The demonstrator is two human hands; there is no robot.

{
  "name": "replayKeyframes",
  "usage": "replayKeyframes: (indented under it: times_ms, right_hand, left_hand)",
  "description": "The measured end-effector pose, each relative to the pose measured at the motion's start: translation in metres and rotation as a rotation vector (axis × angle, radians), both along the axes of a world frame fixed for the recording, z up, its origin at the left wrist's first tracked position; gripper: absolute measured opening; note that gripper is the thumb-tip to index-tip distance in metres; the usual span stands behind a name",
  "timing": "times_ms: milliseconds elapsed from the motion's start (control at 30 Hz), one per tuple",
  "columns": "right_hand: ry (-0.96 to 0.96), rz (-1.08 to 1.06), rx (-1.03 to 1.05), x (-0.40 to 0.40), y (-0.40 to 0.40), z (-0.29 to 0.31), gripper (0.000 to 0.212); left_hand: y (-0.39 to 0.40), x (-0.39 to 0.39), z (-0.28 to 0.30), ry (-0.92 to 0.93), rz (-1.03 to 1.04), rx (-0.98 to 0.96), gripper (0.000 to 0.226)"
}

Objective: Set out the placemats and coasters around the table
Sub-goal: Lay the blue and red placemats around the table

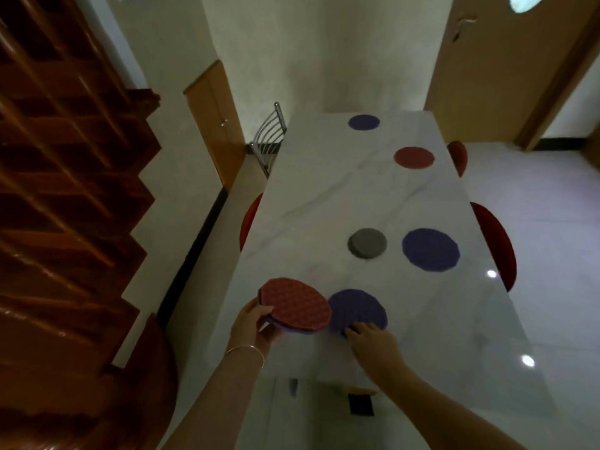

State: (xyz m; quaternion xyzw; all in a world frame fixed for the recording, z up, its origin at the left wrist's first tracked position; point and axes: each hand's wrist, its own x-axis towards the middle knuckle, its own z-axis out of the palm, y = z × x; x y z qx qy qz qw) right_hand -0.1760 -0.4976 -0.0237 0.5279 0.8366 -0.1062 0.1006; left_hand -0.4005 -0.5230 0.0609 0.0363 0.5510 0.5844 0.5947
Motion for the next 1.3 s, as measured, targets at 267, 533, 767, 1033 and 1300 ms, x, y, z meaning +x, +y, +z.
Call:
replayKeyframes:
  times_ms: [267,533,767,1033,1300]
  right_hand:
    - [0.022,-0.006,0.025,0.005,0.011,-0.001,0.041]
    - [-0.001,0.028,0.013,0.005,0.009,-0.01,0.039]
    - [-0.001,0.065,0.072,0.004,-0.005,-0.009,0.031]
    - [0.019,0.065,0.05,0.007,-0.012,-0.012,0.042]
    - [0.612,-0.251,0.171,-0.039,0.033,0.05,0.034]
  left_hand:
    - [0.005,0.02,-0.013,-0.069,-0.009,-0.025,0.041]
    - [0.007,0.021,-0.02,-0.059,0.046,-0.021,0.048]
    - [0.004,0.016,-0.027,-0.051,0.066,-0.041,0.047]
    - [0.01,0.017,-0.035,-0.067,0.06,-0.059,0.049]
    - [0.034,0.002,-0.01,-0.063,0.008,-0.033,0.047]
